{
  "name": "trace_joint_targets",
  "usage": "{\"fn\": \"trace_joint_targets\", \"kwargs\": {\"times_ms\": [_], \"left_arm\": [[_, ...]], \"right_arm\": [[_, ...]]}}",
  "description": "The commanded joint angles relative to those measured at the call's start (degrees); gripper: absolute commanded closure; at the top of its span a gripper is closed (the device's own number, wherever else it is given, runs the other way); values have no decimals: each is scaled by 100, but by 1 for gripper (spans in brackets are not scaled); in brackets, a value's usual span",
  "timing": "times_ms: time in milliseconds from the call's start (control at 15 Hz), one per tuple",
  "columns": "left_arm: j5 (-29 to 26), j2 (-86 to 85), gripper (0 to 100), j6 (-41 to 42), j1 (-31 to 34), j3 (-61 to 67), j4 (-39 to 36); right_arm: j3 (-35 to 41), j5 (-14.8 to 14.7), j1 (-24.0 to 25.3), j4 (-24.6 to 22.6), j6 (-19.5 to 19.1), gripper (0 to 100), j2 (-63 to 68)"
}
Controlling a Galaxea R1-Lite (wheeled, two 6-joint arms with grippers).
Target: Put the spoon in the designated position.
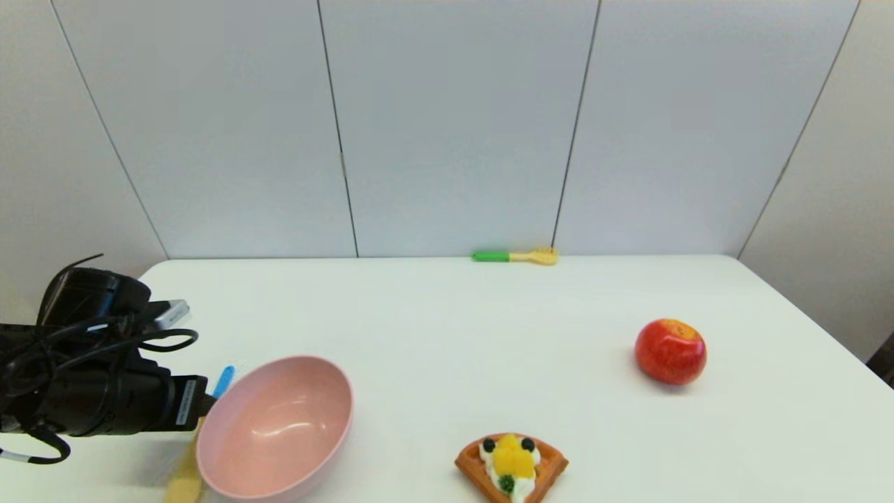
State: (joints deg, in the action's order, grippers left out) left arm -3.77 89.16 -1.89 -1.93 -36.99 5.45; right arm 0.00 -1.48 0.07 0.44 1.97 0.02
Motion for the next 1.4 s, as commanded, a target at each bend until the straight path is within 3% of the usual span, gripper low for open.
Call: {"fn": "trace_joint_targets", "kwargs": {"times_ms": [67, 467, 867, 1200, 1400], "left_arm": [[-1, -4, 0, -4, -1, -63, -202], [473, -769, 0, 145, 237, -1118, -185], [561, -2509, 0, 1481, 817, -1909, 220], [-54, -3801, 0, 2035, 817, -1548, 123], [-388, -4697, 0, 2105, 781, -775, -369]], "right_arm": [[0, -2, 1, 0, -4, 0, 6], [0, -2, 1, 0, 5, 0, -2], [0, -2, 1, 0, -4, 0, -2], [0, -2, 1, 0, -4, 0, -2], [0, -2, 1, 0, -4, 0, 6]]}}
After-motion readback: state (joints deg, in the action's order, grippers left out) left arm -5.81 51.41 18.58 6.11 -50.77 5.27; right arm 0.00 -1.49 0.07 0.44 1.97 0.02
